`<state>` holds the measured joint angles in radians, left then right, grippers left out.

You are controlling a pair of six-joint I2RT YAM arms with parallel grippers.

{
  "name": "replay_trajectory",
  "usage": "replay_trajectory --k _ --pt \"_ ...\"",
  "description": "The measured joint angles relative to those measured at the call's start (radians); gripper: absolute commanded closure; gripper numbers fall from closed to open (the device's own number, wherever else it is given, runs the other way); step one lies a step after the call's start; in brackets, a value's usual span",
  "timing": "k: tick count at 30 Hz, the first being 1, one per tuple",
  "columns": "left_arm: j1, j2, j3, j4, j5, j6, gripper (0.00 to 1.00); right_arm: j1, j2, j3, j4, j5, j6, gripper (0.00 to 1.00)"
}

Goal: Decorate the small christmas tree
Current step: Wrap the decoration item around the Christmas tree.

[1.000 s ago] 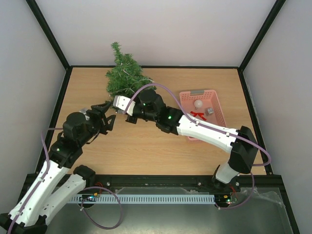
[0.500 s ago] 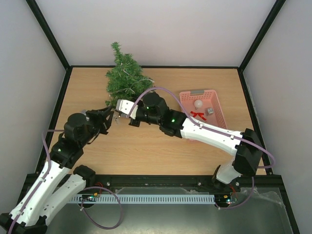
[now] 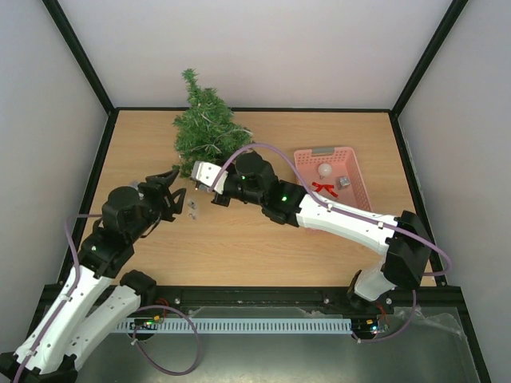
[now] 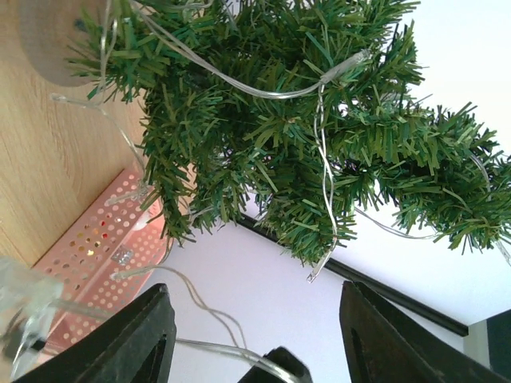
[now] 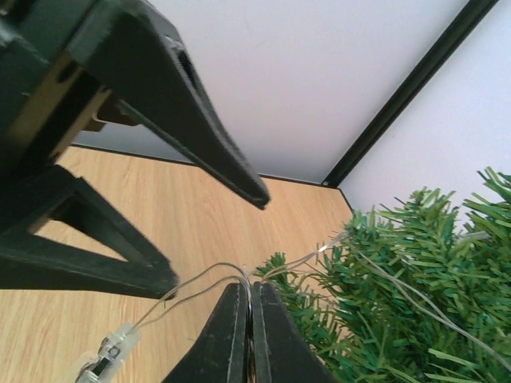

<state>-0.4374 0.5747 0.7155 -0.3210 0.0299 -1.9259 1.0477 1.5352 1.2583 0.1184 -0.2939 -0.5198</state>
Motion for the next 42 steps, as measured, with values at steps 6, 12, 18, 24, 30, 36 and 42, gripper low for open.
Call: replay_trajectory --k 6,12,18,24,30,36,42 --pt "0.0 -0.018 0.001 -0.005 0.019 -0.03 0.33 0.0 0.0 0.006 0.014 0.036 -0.001 0.98" --pt "0.0 0.006 -0.01 0.045 0.046 -0.057 0.33 0.005 0.016 0.034 0.041 0.049 -0.005 0.98" --pt "0.002 0.034 -0.038 0.096 0.068 -0.092 0.51 0.029 0.049 0.049 0.044 0.064 -0.023 0.98" --pt "0.018 0.002 -0.046 0.114 0.046 -0.098 0.8 0.039 0.053 0.047 0.047 0.069 -0.038 0.98" --pt "0.033 -0.024 -0.048 0.114 0.029 -0.103 0.84 0.045 0.05 0.018 0.051 0.069 -0.04 0.98" --pt "0.037 -0.004 -0.061 0.138 0.034 -0.087 0.98 0.045 0.041 -0.006 0.053 0.069 -0.041 0.98" --pt "0.037 0.0 -0.062 0.155 0.033 -0.017 0.98 0.045 0.035 -0.013 0.055 0.071 -0.042 0.95"
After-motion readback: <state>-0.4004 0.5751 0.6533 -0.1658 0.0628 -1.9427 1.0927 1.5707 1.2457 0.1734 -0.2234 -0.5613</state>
